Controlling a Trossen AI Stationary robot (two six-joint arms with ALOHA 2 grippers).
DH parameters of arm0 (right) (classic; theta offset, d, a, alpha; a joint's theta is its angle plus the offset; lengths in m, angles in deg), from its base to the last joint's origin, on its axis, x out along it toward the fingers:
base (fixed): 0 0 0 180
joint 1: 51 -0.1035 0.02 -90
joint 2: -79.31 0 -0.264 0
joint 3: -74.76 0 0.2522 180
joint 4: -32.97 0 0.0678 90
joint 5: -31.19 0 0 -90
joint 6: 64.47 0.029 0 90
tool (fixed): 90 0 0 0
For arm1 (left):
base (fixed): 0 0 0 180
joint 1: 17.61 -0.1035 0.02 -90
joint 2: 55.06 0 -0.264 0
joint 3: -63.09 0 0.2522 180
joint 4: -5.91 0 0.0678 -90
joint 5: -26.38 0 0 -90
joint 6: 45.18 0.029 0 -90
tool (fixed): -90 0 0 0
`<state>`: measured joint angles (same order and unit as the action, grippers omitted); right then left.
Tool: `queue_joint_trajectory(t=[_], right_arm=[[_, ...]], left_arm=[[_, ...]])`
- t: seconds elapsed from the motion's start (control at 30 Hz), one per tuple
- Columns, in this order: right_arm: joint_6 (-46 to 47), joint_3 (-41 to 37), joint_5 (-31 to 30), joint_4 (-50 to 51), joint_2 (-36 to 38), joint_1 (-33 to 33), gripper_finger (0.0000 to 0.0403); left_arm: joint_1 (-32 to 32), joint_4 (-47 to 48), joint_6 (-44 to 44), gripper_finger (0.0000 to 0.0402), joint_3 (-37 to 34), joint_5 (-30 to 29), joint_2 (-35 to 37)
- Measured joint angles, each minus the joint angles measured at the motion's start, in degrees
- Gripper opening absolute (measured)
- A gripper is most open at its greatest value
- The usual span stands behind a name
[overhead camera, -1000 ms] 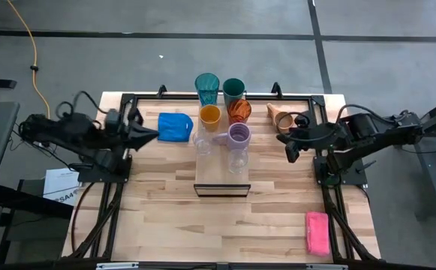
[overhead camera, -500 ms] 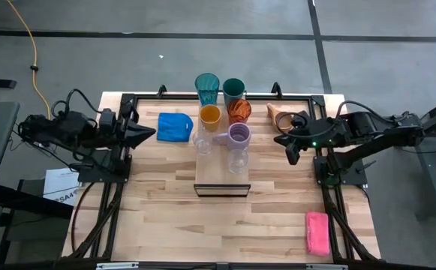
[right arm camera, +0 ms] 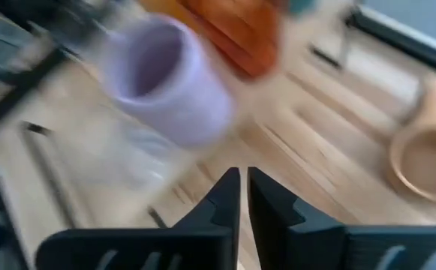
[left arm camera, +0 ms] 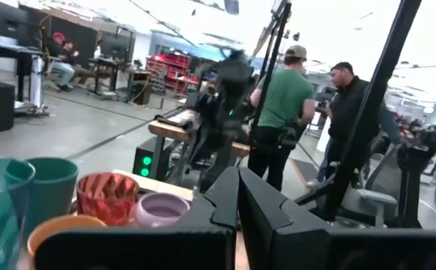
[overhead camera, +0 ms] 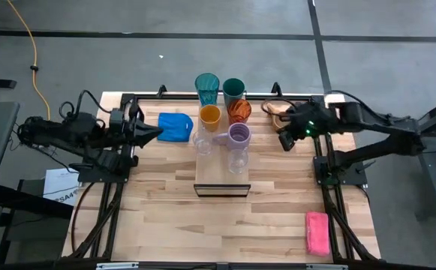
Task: Stack small to large cups/mugs on shelf
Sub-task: Put the brown mug on the shelf
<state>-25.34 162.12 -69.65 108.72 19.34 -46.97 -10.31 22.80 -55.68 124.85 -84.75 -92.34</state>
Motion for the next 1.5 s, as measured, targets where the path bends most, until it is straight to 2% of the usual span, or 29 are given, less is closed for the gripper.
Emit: queue_joint_trajectory(t=[0.13, 0.27, 0.33, 0.43, 0.6, 0.77, 0.93, 1.03, 1.17, 1.5], right_arm=[[-6.82, 0.11, 5.98, 5.97, -4.19, 8.49, 0.0054], [-16.69, 0.11, 9.24, 11.17, -9.8, 15.76, 0.0112], [-23.0, 0.11, 9.13, 13.64, -12.94, 18.51, 0.0146], [-31.08, 0.11, 5.4, 14.69, -17.48, 21.52, 0.0192], [-41.49, 0.01, 3.78, 14.15, -24.89, 25.18, 0.0244], [-50.92, -5.74, 2.96, 10.2, -27.41, 27.07, 0.0256], [-54.54, -12.23, 1.91, 3.22, -24.63, 27.92, 0.0257], [-54.8, -12.2, 2.52, -0.77, -22.77, 27.85, 0.0256], [-56.03, -10.97, 2.68, 0.97, -22.75, 28.78, 0.0254], [-55.92, -10.63, 2.54, 2.31, -22.72, 29.42, 0.0254]], left_arm=[[-7.49, 0.03, 0.04, 0.0, 1.68, 9.51, -0.77], [-16.69, 3.11, -0.28, 0.0, 3.45, 20.47, -2.38], [-21.22, 3.39, -0.64, 0.0, 3.79, 25.84, -3.42], [-27.15, 3.31, -2.14, 0.0, 3.79, 32.52, -4.45], [-32.73, 3.19, -5.8, 0.0, 3.79, 39.23, -4.6], [-33.17, 2.95, -7.34, 0.0, 3.82, 40.06, -3.88], [-33.17, 2.96, -7.82, 0.0, 3.82, 39.69, -3.34], [-33.17, 2.91, -7.82, 0.0, 3.82, 39.61, -3.22], [-33.17, 2.7, -7.7, 0.0, 3.82, 37.5, -3.08], [-33.17, 2.76, -7.78, 0.0, 3.82, 37.21, -3.1]])
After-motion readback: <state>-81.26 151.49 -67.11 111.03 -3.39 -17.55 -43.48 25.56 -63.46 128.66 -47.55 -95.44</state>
